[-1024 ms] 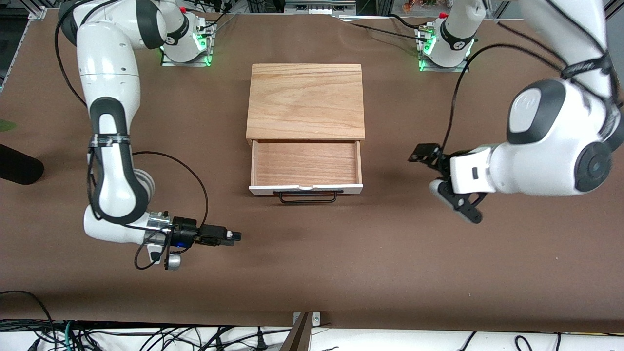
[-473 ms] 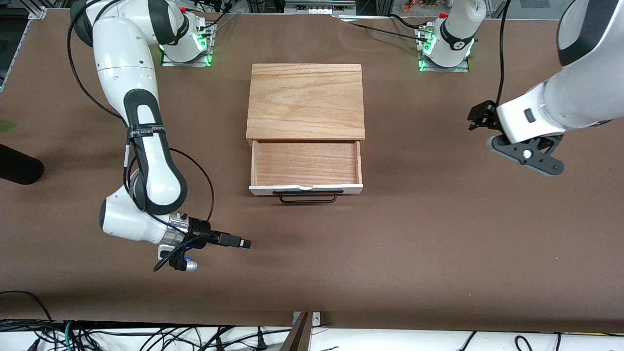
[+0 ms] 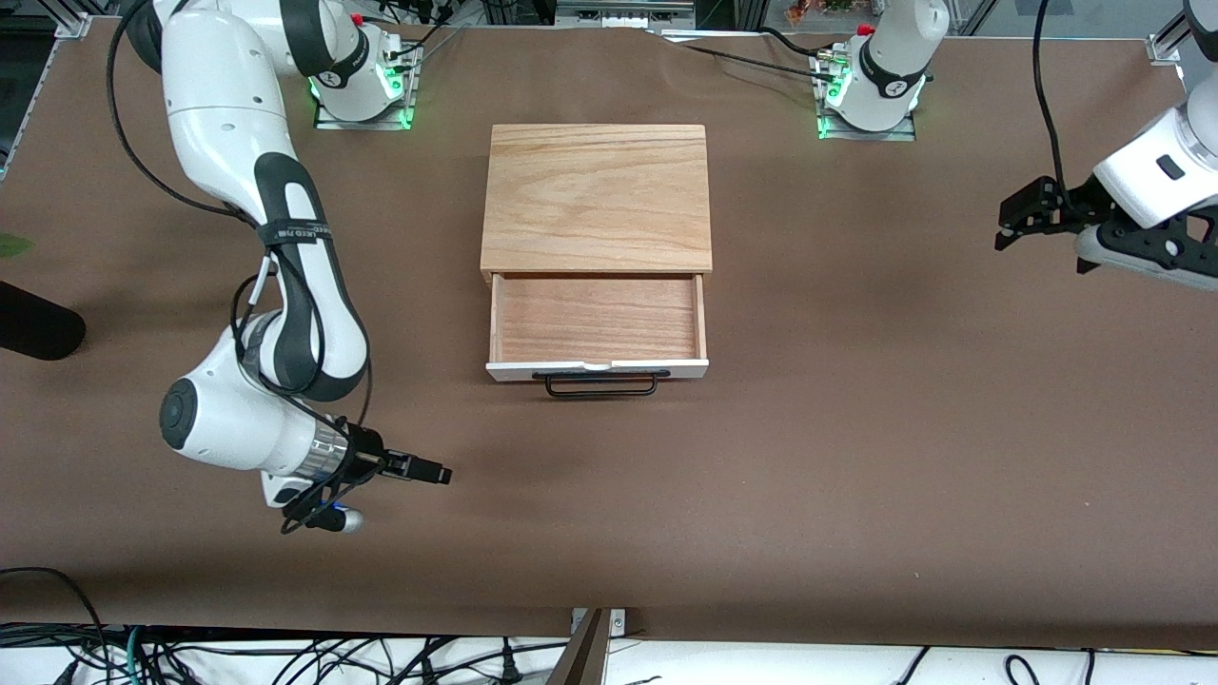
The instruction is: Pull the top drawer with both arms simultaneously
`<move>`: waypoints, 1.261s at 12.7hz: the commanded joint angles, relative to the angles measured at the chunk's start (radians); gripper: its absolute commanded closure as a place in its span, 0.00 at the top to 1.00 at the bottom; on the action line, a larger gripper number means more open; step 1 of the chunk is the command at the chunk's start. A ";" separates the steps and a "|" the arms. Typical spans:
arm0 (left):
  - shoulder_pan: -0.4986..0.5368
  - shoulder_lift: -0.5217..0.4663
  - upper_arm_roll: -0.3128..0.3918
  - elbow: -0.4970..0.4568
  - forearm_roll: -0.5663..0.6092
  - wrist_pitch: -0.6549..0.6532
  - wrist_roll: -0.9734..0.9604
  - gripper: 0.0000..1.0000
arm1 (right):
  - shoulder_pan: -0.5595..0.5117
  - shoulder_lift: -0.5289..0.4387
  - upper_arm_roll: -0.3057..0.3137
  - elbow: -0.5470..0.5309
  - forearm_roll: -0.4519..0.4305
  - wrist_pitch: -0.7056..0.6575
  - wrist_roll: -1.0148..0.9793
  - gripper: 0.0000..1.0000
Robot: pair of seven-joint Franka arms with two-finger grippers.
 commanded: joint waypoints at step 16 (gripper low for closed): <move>-0.015 -0.026 -0.049 -0.017 0.109 -0.065 -0.098 1.00 | -0.351 -0.849 0.109 -0.470 -0.595 -0.392 -0.092 1.00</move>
